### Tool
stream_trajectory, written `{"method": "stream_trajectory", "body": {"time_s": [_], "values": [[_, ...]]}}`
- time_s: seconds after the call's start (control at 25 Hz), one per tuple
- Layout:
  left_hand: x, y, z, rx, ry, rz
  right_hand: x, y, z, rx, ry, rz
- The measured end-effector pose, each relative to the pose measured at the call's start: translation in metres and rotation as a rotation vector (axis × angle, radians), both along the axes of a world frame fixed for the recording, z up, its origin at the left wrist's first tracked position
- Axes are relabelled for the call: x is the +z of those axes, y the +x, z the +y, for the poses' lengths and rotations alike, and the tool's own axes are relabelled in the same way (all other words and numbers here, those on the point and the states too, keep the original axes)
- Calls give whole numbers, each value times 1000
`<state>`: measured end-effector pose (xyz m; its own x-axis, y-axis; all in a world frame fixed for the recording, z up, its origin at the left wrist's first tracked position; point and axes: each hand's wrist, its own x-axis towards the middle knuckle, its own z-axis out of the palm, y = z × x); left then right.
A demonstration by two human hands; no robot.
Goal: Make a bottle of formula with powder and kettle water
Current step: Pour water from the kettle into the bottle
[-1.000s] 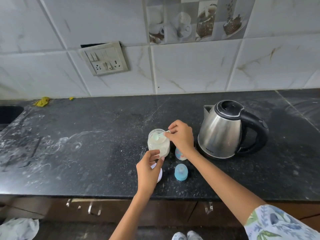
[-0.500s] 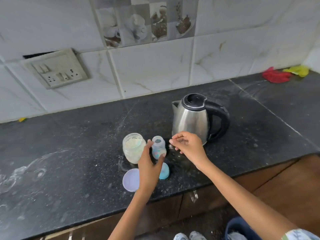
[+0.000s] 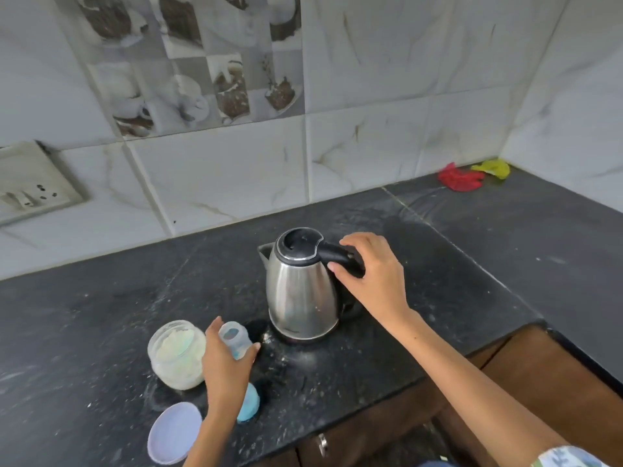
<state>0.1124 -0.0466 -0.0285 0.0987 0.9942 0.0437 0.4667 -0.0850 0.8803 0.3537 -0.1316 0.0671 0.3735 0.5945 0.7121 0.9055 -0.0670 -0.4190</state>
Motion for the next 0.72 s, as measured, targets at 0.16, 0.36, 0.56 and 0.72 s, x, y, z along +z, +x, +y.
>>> {"method": "stream_trajectory", "body": {"time_s": [0.16, 0.36, 0.56, 0.72], "values": [[-9, 10, 0, 120, 3, -11, -12, 37, 13, 289, -259, 347], [-6, 16, -3, 200, 16, -9, -31, 46, 26, 576, -173, 652], [11, 18, -4, 196, 37, -12, -25, 49, 34, 630, -25, 647], [15, 13, -4, 126, 61, 10, -5, 52, 36, 674, -48, 607]]}}
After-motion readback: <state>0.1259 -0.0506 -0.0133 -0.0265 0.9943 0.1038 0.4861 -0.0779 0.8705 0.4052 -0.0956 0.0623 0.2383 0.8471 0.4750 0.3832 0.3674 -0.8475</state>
